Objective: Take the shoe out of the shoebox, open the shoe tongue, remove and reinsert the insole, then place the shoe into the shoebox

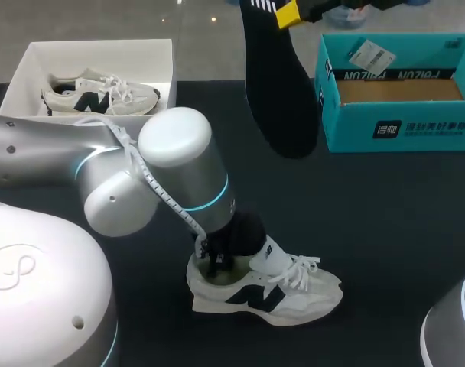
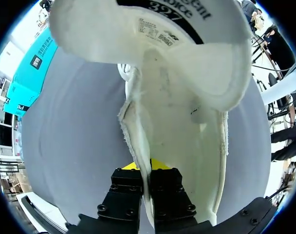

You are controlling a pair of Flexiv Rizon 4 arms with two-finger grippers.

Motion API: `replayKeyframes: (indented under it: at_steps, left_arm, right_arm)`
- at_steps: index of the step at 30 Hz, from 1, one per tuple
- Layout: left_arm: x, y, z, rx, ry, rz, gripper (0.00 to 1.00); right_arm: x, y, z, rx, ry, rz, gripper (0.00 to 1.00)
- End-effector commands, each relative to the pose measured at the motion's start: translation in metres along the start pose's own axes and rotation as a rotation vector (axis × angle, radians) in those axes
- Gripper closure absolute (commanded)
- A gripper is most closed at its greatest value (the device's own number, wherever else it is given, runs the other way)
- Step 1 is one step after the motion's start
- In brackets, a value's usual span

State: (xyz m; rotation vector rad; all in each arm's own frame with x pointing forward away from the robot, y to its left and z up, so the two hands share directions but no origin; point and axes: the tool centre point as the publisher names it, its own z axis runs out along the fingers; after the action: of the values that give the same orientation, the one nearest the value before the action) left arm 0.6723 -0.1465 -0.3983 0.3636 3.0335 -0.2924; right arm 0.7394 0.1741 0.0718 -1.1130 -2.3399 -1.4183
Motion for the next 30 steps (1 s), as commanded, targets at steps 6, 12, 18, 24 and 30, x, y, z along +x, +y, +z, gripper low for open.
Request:
replayKeyframes:
  at_steps: [6,12,18,24,30]
  left_arm:
    - [-0.007,0.001,-0.010,0.032,0.030,0.076,1.00]
    - [-0.015,-0.005,-0.026,-0.011,0.012,0.221,1.00]
    - [-0.025,-0.009,-0.041,0.014,0.024,0.378,1.00]
    - [-0.037,-0.007,-0.051,0.078,0.045,0.500,1.00]
    - [-0.043,-0.002,-0.054,0.100,0.070,0.562,1.00]
  right_arm:
    - [0.000,0.002,0.002,0.003,-0.001,0.001,1.00]
    - [0.000,0.002,0.002,0.003,-0.001,0.001,1.00]
    - [0.000,0.002,0.002,0.003,-0.001,0.001,1.00]
    - [0.000,0.002,0.002,0.003,-0.001,0.001,1.00]
    - [0.000,0.002,0.002,0.003,-0.001,0.001,1.00]
